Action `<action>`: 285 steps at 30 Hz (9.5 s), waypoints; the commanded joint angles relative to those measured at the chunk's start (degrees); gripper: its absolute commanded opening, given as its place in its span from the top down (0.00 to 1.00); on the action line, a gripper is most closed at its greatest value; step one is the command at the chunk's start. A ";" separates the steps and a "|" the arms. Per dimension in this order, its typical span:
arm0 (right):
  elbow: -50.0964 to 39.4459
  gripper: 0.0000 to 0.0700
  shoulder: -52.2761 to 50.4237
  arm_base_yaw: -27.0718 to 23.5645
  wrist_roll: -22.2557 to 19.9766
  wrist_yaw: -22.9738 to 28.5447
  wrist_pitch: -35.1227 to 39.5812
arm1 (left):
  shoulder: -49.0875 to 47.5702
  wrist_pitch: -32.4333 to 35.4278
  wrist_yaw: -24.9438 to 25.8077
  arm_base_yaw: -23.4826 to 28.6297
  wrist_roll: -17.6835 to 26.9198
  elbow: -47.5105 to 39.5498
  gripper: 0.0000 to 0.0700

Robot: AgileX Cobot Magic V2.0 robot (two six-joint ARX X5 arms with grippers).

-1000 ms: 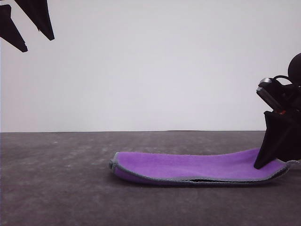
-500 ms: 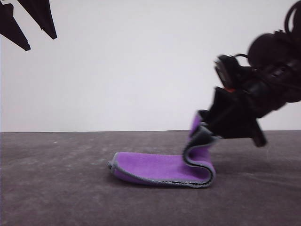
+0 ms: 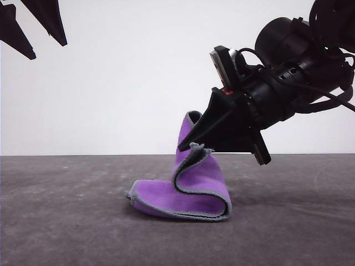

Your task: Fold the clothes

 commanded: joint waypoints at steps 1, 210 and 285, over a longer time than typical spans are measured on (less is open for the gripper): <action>0.57 1.00 0.96 0.78 0.87 0.48 0.67 | 0.42 0.28 0.37 -0.22 -0.17 1.05 0.38; -45.33 0.99 -92.85 -28.10 -20.91 50.07 -10.80 | -74.82 44.79 -9.81 9.38 -10.64 -77.37 1.00; -45.33 0.99 -92.85 -28.10 -20.90 50.07 -10.80 | -74.82 44.79 -9.81 9.38 -10.64 -77.37 1.00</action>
